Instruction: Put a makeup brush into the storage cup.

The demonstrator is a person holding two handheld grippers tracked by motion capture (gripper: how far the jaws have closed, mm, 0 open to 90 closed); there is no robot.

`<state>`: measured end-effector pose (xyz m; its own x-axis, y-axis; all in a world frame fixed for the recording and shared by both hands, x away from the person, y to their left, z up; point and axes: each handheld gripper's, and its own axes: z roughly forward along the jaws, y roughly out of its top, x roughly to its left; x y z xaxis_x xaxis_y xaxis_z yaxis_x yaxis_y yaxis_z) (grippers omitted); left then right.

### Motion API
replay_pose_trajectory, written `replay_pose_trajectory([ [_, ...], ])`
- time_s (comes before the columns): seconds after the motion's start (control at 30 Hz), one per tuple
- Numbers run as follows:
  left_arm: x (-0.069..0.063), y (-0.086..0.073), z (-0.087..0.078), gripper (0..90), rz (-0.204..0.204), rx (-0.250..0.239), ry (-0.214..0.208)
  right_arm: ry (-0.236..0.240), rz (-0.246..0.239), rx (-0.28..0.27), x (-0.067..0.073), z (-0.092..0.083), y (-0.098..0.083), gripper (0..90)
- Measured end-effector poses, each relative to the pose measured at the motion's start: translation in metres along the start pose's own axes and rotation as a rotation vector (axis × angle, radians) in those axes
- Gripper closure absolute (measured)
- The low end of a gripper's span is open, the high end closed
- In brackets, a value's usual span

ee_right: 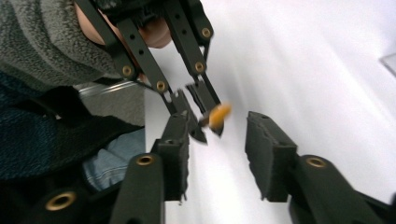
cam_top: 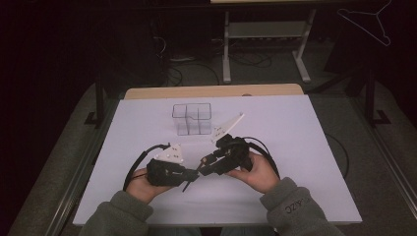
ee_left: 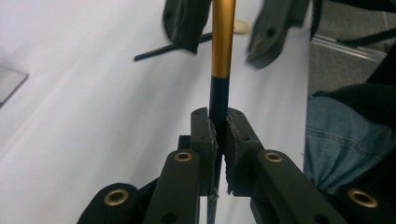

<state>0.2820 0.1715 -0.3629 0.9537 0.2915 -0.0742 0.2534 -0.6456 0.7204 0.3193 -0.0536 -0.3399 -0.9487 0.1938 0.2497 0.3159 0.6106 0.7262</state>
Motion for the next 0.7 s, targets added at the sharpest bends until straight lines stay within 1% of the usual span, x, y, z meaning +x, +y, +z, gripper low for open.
replay_pose_trajectory([
  [0.03,0.003,-0.001,-0.001,83.2,-0.015,-0.015,0.011,-0.011,0.004,-0.006,0.000,-0.002,-0.002,55.2],
  [0.07,0.005,-0.001,-0.002,83.2,-0.023,-0.016,0.015,-0.018,0.014,-0.006,0.001,-0.003,-0.004,54.4],
  [0.1,0.006,-0.001,-0.002,83.2,-0.041,-0.030,0.016,-0.026,-0.003,-0.014,0.000,-0.004,-0.006,52.9],
  [0.13,0.008,-0.001,-0.003,83.2,-0.032,-0.021,0.020,-0.037,0.018,-0.013,0.001,-0.005,-0.008,52.1],
  [0.2,0.010,-0.001,-0.003,83.2,-0.051,-0.035,0.025,-0.057,0.019,-0.015,0.000,-0.008,-0.013,50.6],
  [0.27,0.011,-0.001,-0.003,83.2,-0.068,-0.040,0.029,-0.066,0.028,-0.022,-0.001,-0.011,-0.018,49.2],
  [0.33,0.013,-0.002,-0.004,83.2,-0.081,-0.048,0.028,-0.081,0.045,-0.026,-0.001,-0.015,-0.022,48.2],
  [0.37,0.013,-0.002,-0.004,83.2,-0.095,-0.051,0.028,-0.090,0.042,-0.028,-0.002,-0.017,-0.024,48.0],
  [0.4,0.015,-0.002,-0.004,83.2,-0.096,-0.054,0.029,-0.096,0.046,-0.031,-0.003,-0.019,-0.026,47.5],
  [0.43,0.016,-0.002,-0.003,83.2,-0.104,-0.063,0.028,-0.102,0.061,-0.032,-0.003,-0.020,-0.028,46.9],
  [0.53,0.019,-0.001,-0.004,83.2,-0.104,-0.056,0.037,-0.113,0.080,-0.035,-0.004,-0.025,-0.034,45.0],
  [0.57,0.021,0.000,-0.005,83.2,-0.116,-0.059,0.041,-0.120,0.085,-0.036,-0.005,-0.026,-0.036,44.7],
  [0.6,0.023,0.001,-0.005,83.2,-0.117,-0.062,0.046,-0.122,0.094,-0.037,-0.006,-0.028,-0.038,44.7],
  [0.63,0.023,0.001,-0.006,83.2,-0.131,-0.068,0.048,-0.126,0.093,-0.041,-0.007,-0.029,-0.040,44.6],
  [0.7,0.026,0.002,-0.007,83.1,-0.133,-0.073,0.054,-0.134,0.100,-0.044,-0.007,-0.031,-0.043,44.4],
])
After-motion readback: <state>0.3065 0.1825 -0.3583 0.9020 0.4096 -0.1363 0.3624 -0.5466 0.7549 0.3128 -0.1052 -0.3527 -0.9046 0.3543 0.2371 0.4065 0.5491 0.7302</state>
